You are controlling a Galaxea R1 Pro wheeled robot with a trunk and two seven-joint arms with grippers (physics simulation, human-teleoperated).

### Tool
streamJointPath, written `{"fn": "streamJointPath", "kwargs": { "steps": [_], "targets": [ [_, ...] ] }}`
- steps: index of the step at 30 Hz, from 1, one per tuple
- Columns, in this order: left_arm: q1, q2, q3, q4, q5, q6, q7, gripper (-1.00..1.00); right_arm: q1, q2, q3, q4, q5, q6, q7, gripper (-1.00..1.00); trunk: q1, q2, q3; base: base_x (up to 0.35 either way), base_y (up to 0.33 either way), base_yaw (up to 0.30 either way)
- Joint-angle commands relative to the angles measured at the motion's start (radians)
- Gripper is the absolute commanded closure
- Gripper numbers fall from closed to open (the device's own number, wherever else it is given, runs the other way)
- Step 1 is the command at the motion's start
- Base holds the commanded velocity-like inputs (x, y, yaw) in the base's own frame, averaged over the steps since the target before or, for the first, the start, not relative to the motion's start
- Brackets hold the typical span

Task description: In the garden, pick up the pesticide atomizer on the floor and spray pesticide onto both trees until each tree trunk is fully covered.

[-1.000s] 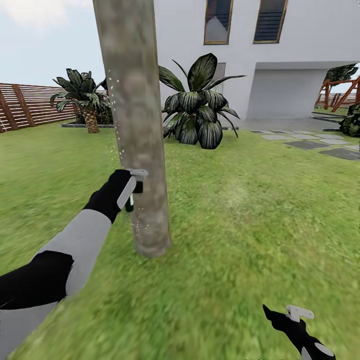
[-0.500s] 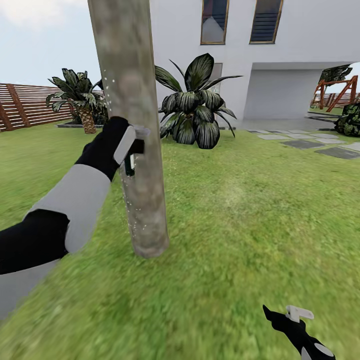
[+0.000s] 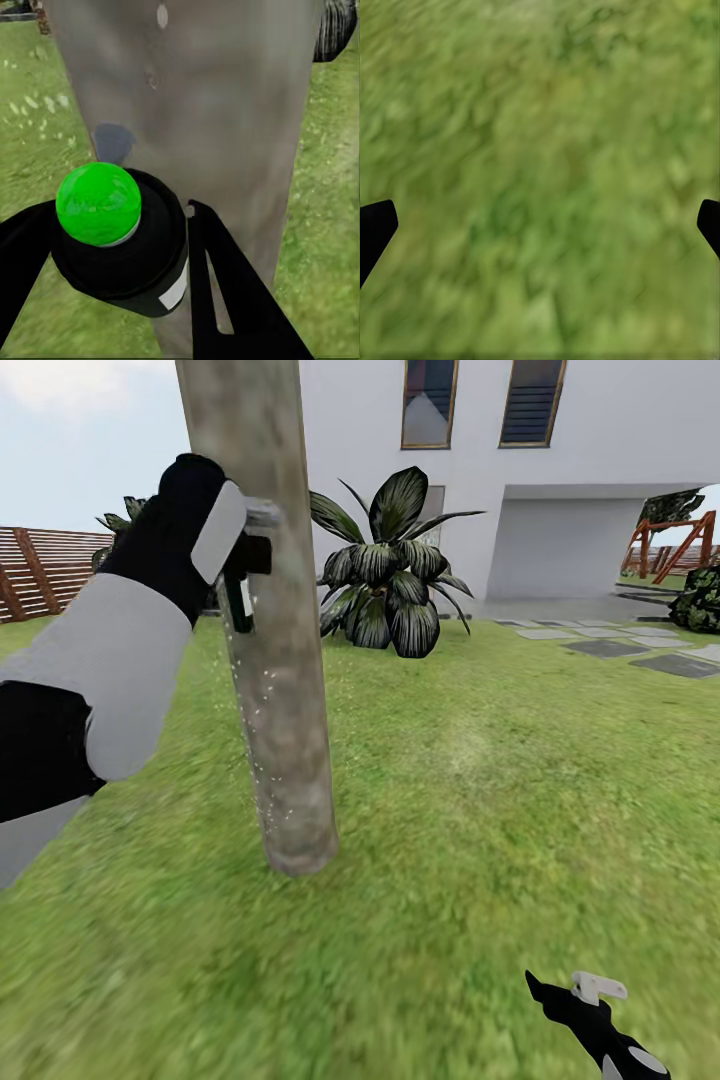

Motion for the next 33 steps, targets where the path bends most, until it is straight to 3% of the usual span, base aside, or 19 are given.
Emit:
{"fn": "streamJointPath", "kwargs": {
  "steps": [1, 4, 8, 11, 12, 16, 24, 33],
  "targets": [
    [-0.003, 0.0, -0.001, 0.012, -0.009, 0.0, 0.0, 1.0, 0.0, 0.0, 0.0, 0.0, 0.0, 0.0, 0.001, -1.0, 0.0, 0.0, 0.0, 0.0, 0.0, 0.0],
    [-0.005, 0.007, -0.002, 0.127, -0.01, -0.002, -0.002, 1.0, 0.0, 0.0, 0.0, 0.0, 0.0, 0.0, 0.0, -1.0, 0.0, 0.0, 0.0, 0.0, 0.0, 0.0],
    [-0.004, 0.049, -0.003, 0.175, -0.01, -0.004, -0.003, 1.0, 0.0, 0.0, 0.0, 0.0, 0.0, 0.0, 0.0, -1.0, 0.0, 0.0, 0.0, 0.0, 0.0, 0.0],
    [0.003, 0.051, -0.005, 0.19, -0.009, -0.005, -0.005, 1.0, 0.0, 0.0, 0.0, 0.001, 0.001, 0.0, 0.001, -1.0, 0.0, 0.0, 0.0, 0.0, 0.0, 0.0],
    [0.006, 0.051, -0.005, 0.253, -0.008, -0.011, -0.007, 1.0, 0.0, 0.0, 0.0, 0.001, 0.001, 0.0, 0.001, -1.0, 0.0, 0.0, 0.0, 0.0, 0.0, 0.0],
    [0.019, 0.048, -0.006, 0.399, -0.008, -0.109, -0.009, 1.0, 0.0, 0.0, 0.001, 0.0, 0.001, -0.001, 0.001, -1.0, 0.0, 0.0, 0.0, 0.0, 0.0, 0.0],
    [0.197, 0.044, -0.006, 0.431, -0.005, -0.214, -0.011, 1.0, 0.0, 0.0, 0.002, 0.001, 0.002, 0.0, 0.0, -1.0, 0.0, 0.0, 0.0, 0.0, 0.0, 0.0],
    [0.444, 0.044, -0.006, 0.432, -0.005, -0.401, -0.013, 1.0, 0.0, 0.0, 0.002, 0.002, 0.002, -0.001, 0.0, -1.0, 0.0, 0.0, 0.0, 0.0, 0.0, 0.0]
  ]
}}
